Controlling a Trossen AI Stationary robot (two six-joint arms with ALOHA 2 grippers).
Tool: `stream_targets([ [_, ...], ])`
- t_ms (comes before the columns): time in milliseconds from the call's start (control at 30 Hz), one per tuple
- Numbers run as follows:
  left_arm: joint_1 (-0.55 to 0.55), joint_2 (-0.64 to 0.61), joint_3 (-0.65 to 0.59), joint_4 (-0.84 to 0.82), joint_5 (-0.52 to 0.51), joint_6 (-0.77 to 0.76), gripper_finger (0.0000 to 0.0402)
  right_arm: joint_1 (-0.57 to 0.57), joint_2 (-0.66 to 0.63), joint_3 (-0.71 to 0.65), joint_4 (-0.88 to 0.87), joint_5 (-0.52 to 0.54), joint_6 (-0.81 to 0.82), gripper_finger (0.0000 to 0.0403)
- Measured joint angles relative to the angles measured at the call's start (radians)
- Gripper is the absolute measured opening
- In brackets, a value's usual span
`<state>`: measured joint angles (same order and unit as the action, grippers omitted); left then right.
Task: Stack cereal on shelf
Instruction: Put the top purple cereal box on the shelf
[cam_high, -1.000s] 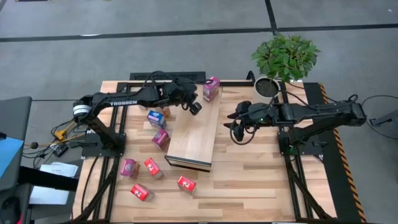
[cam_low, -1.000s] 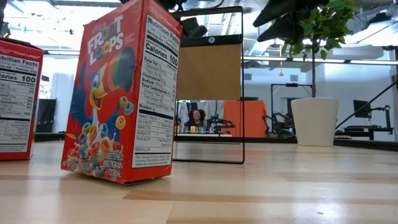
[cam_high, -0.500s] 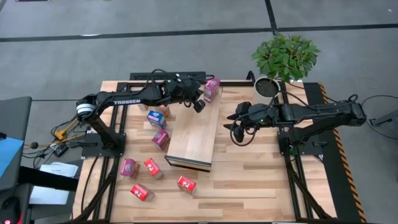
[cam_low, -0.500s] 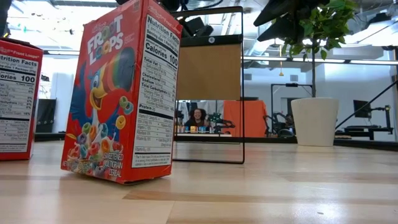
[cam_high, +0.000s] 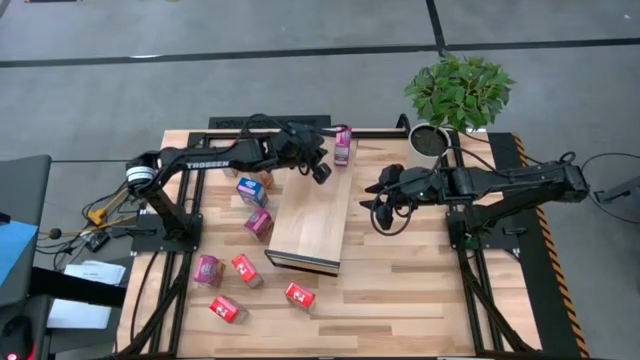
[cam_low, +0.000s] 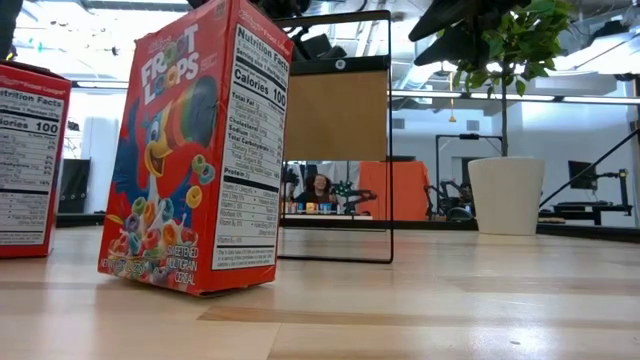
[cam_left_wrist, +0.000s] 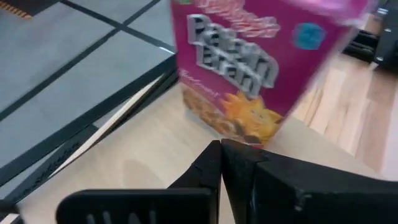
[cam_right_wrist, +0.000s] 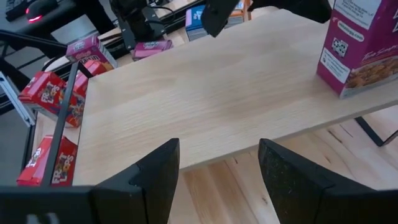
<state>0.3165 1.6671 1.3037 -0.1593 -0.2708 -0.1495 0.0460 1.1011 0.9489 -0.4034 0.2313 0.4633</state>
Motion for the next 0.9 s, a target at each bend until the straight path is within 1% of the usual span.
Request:
stream_targets([
  [133,-0.001,-0.006,0.000,-0.006,-0.033,-0.017,0.0000,-0.003,0.000,0.000,-0.001,0.005,0.000,0.0245],
  [200,0.002,-0.013,0.000,-0.011,-0.026,-0.040,0.0004,-0.008,0.000,0.000,-0.002,0.008,0.000,0.0245],
  [300,0.009,-0.070,0.001,-0.024,0.093,0.019,0.0021,-0.009,0.000,0.000,-0.013,0.010,-0.001,0.0245],
  [333,0.010,-0.097,0.008,-0.059,0.123,0.053,0.0030,-0.009,0.000,0.000,-0.017,0.010,-0.001,0.0245],
  [467,0.007,-0.203,0.052,-0.310,0.144,0.158,0.0085,-0.009,0.000,0.000,-0.026,0.010,-0.004,0.0245],
  [567,0.009,-0.288,0.079,-0.503,0.151,0.266,0.0139,-0.009,0.000,0.000,-0.026,0.010,-0.004,0.0245],
  [667,0.003,-0.359,0.082,-0.719,0.199,0.325,0.0198,-0.009,0.000,0.000,-0.029,0.010,-0.023,0.0245],
  [733,-0.008,-0.385,0.081,-0.844,0.222,0.289,0.0232,-0.009,0.000,0.000,-0.030,0.010,-0.027,0.0245],
  [800,-0.015,-0.403,0.080,-0.946,0.216,0.184,0.0260,-0.009,0.000,0.000,-0.030,0.010,-0.027,0.0245],
  [900,-0.036,-0.438,0.039,-0.993,0.209,0.038,0.0287,-0.009,0.000,0.000,-0.030,0.010,-0.027,0.0245],
])
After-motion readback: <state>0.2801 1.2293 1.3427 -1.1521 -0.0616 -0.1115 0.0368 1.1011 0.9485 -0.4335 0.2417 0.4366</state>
